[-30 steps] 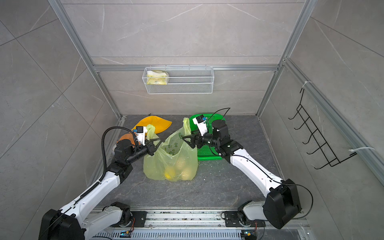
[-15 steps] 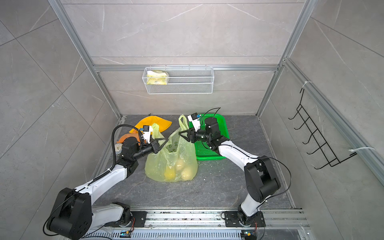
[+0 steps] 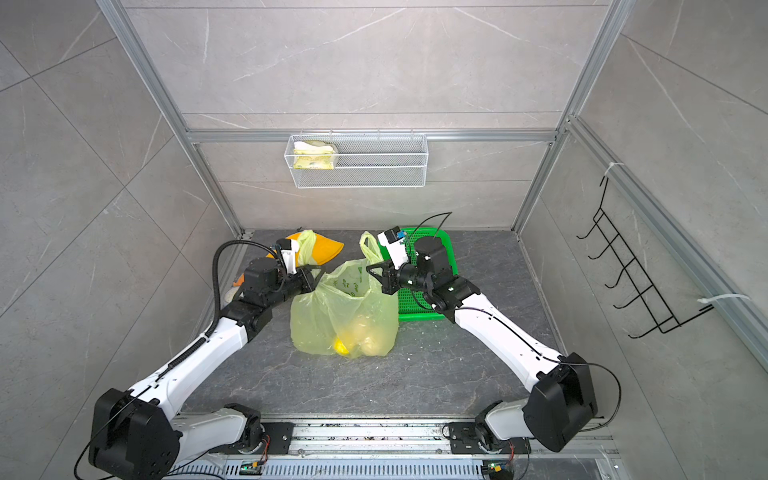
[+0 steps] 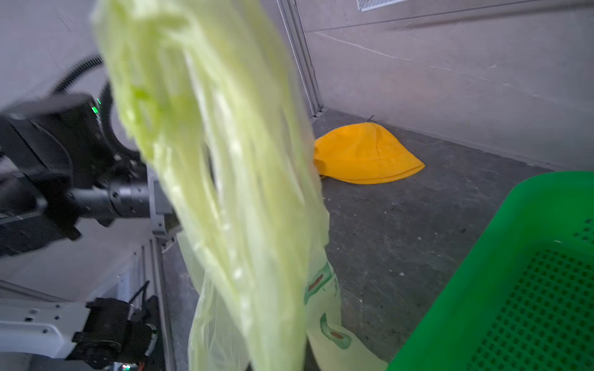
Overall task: Place the pears into plastic bags & tie knots
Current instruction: Tie the plastic bag at the center of the board.
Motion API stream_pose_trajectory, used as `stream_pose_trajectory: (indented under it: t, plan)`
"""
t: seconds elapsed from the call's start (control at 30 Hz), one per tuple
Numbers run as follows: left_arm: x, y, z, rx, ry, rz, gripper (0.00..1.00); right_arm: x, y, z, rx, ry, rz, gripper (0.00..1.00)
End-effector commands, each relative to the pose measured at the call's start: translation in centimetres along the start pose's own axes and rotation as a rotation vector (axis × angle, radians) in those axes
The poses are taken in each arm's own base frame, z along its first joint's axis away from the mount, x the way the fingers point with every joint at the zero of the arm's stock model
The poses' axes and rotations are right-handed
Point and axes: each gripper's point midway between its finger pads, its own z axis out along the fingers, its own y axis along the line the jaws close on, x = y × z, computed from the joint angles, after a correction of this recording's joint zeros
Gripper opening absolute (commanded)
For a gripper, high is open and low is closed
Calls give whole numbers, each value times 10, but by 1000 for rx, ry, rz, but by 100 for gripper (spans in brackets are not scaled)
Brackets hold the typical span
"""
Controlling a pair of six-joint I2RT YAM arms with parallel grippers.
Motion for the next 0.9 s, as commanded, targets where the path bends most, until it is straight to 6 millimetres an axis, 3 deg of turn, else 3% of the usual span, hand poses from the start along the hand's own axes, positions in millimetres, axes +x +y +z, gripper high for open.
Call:
stream_pose_trajectory:
  t: [0.0,0.2,0.33,0.43,0.7,0.87]
  plan:
    - [26,23,3,-184,183,155,0,58,-19,11,204,297,-233,0]
    - [47,-17,34,-29,347,252,0,58,29,32,33,326,-453,0]
    - [66,-42,41,102,423,297,0,55,33,44,1,372,-471,0]
    - [74,-55,35,195,425,318,0,55,30,51,7,393,-483,0]
    - [86,-83,-2,411,350,363,1,40,23,46,32,395,-479,0]
    - [84,-90,-12,468,292,367,23,42,16,49,38,413,-462,0]
